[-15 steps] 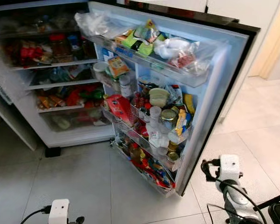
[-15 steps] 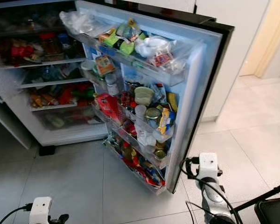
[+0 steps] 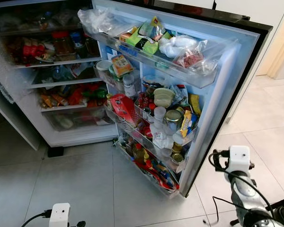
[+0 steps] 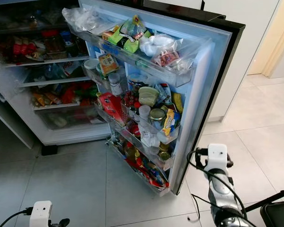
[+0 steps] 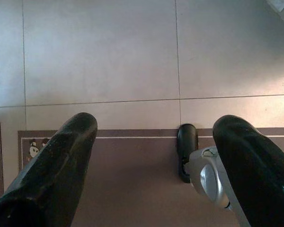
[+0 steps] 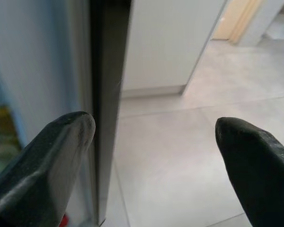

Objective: Restocking fridge

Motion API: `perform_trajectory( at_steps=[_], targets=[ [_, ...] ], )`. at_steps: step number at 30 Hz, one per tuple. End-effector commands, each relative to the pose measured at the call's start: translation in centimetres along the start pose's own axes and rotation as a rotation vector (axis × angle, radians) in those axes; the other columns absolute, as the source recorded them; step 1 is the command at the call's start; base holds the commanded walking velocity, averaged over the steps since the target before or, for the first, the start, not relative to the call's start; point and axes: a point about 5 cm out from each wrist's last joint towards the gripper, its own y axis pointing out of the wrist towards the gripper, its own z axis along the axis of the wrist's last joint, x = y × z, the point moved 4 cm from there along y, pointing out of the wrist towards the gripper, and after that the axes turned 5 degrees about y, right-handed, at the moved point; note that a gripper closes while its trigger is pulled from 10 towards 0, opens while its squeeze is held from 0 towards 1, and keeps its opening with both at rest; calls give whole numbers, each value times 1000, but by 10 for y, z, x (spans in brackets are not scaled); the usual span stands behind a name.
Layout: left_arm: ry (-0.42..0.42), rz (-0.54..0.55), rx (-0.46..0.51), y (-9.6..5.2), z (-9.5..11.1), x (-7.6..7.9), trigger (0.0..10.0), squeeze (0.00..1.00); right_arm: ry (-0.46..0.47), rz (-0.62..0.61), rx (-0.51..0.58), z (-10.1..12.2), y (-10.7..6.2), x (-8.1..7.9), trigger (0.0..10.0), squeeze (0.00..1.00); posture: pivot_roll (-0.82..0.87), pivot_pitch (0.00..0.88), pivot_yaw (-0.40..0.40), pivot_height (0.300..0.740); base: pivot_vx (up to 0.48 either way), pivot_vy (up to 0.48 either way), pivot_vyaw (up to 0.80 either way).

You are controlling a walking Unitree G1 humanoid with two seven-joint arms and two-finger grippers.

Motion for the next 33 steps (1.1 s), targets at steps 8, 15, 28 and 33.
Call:
perform_trajectory(
  at_steps=[8,15,28,33],
  targets=[
    [12,11,-17,-1,-4,-6,10000,0,-24,-47,165,58,18,8,10000,0,-27,0,40,740,0,0,0],
    [5,17,-16,-1,-3,-7,10000,0,19,3,265,98,27,-2,10000,0,-27,0,41,740,0,0,0],
    [1,12,-18,-2,-6,-7,10000,0,54,109,359,128,28,-21,10000,0,-23,0,43,740,0,0,0],
    [2,8,-19,-2,-7,-6,10000,0,70,223,418,137,23,-36,10000,0,-28,0,46,740,0,0,0]
  ],
)
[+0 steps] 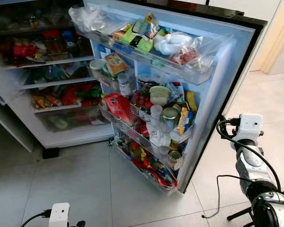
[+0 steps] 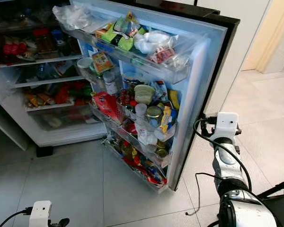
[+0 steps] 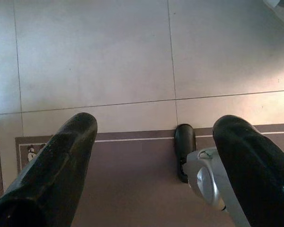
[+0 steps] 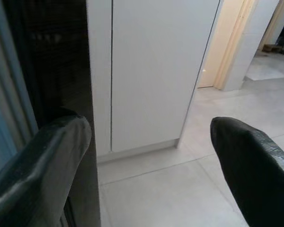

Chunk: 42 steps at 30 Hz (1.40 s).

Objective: Restocking fridge

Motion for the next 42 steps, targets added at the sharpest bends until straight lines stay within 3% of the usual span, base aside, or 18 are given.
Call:
perform_trajectory(
  at_steps=[1,11,18,21,24,29,33,40,42],
  targets=[
    [6,9,-21,-2,-7,-5,10000,0,8,152,193,47,11,-32,10000,0,-28,0,46,740,0,0,0],
    [7,5,-21,-2,-8,-4,10000,0,27,210,214,42,2,-26,10000,0,-28,0,44,740,0,0,0],
    [6,6,-25,-3,-10,-4,10000,0,-6,155,172,22,-13,5,10000,0,-30,0,46,740,0,0,0],
    [9,4,-27,-3,-10,-4,10000,0,-61,32,101,10,-18,35,10000,0,-33,0,47,740,0,0,0],
    [12,3,-26,-3,-10,-4,10000,0,-102,-45,72,9,-18,49,10000,0,-34,0,47,740,0,0,0],
    [11,3,-23,-2,-9,-4,10000,0,-111,-112,50,12,-15,58,10000,0,-28,0,46,740,0,0,0],
    [13,4,-24,-3,-10,-4,10000,0,-107,-117,59,17,-9,52,10000,0,-28,0,48,740,0,0,0],
    [14,5,-22,-3,-9,-5,10000,0,-37,6,120,29,0,18,10000,0,-25,0,49,740,0,0,0],
    [13,7,-21,-3,-9,-5,10000,0,-24,75,137,31,2,1,10000,0,-23,0,49,740,0,0,0]
  ],
)
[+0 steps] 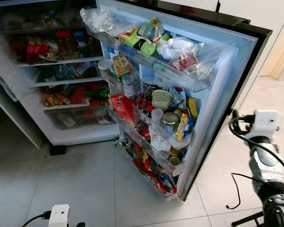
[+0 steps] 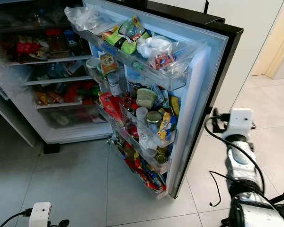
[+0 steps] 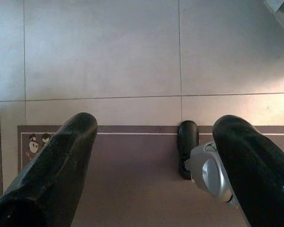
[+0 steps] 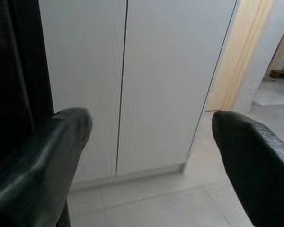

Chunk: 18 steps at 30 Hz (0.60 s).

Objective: Restocking fridge

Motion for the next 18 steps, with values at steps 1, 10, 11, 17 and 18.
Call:
perform_trajectory(
  at_steps=[1,10,11,17,18],
  targets=[
    [12,8,-15,-1,-4,-5,10000,0,8,97,38,8,5,-24,10000,0,-24,0,49,740,0,0,0],
    [11,6,-13,-1,-3,-4,10000,0,61,280,72,11,0,-51,10000,0,-31,0,52,740,0,0,0],
    [11,6,-13,-1,-3,-4,10000,0,57,292,70,10,-1,-52,10000,0,-32,0,51,740,0,0,0],
    [13,3,-14,-1,-3,-3,10000,0,211,633,101,17,-22,-91,10000,0,-37,0,53,740,0,0,0],
    [13,2,-15,-1,-3,-3,10000,0,272,792,73,17,-37,-109,10000,0,-38,0,53,740,0,0,0]
  ],
)
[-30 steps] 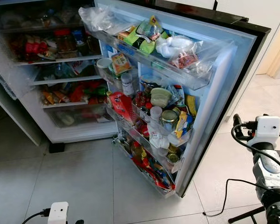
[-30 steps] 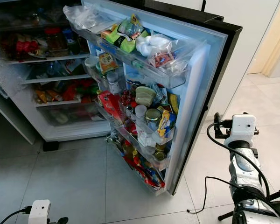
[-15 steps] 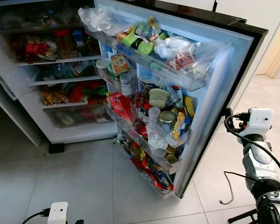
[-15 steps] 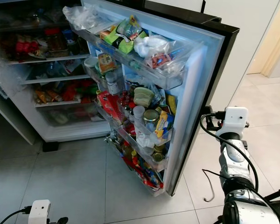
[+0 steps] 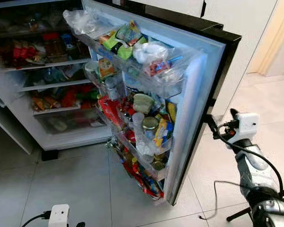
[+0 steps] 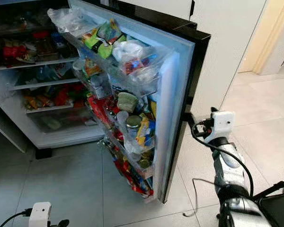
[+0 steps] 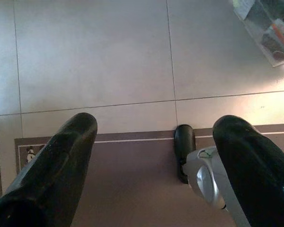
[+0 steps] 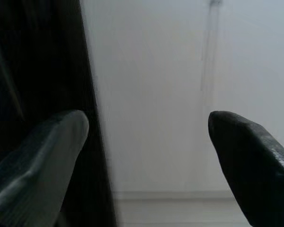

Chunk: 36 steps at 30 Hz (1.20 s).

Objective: Restocking fridge

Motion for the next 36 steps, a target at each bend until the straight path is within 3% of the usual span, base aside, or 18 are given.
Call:
perform_trajectory(
  at_steps=[1,2,3,7,9,12,14,16,18,20,21,22,27,33,36],
  targets=[
    [12,2,-19,-1,-4,-3,10000,0,49,335,11,7,13,-56,10000,0,-38,0,53,740,0,0,0],
    [12,2,-21,-1,-4,-3,10000,0,64,423,-13,4,7,-70,10000,0,-38,0,54,740,0,0,0],
    [12,2,-21,-1,-4,-3,10000,0,64,423,-13,4,7,-70,10000,0,-38,0,54,740,0,0,0],
    [19,7,-38,-2,-8,-4,10000,0,74,646,-79,-4,-13,-106,10000,0,-36,0,52,740,0,0,0],
    [26,10,-51,-2,-12,-4,10000,0,59,690,-109,-9,-21,-112,10000,0,-37,0,51,740,0,0,0],
    [51,17,-89,-4,-20,-5,10000,0,7,530,-184,-24,-19,-85,10000,0,-40,0,51,740,0,0,0],
    [74,34,-130,-6,-29,-8,10000,0,-75,350,-267,-39,-18,-53,10000,0,-39,0,49,740,0,0,0],
    [70,57,-200,-10,-45,-10,10000,0,-100,111,-361,-52,-24,-12,10000,0,-37,0,47,740,0,0,0],
    [48,44,-350,-23,-84,-8,10000,0,-105,-179,-553,-76,-52,34,10000,0,-41,0,45,740,0,0,0],
    [48,43,-368,-26,-92,-8,10000,0,-106,-310,-663,-90,-73,51,10000,0,-45,0,44,740,0,0,0],
    [48,43,-368,-26,-92,-8,10000,0,-106,-310,-663,-90,-73,51,10000,0,-45,0,44,740,0,0,0],
    [44,48,-368,-28,-95,-9,10000,0,-139,-399,-726,-99,-93,62,10000,0,-32,0,41,740,0,0,0],
    [23,74,-341,-25,-88,-13,10000,0,-111,-500,-756,-119,-113,64,10000,0,-28,0,39,740,0,0,0],
    [38,85,-250,-16,-62,-14,10000,0,-65,-617,-834,-144,-139,56,10000,0,-38,0,43,740,0,0,0],
    [23,77,-188,-13,-51,-13,10000,0,-31,-623,-962,-176,-165,33,10000,0,-37,0,36,740,0,0,0]
  ],
)
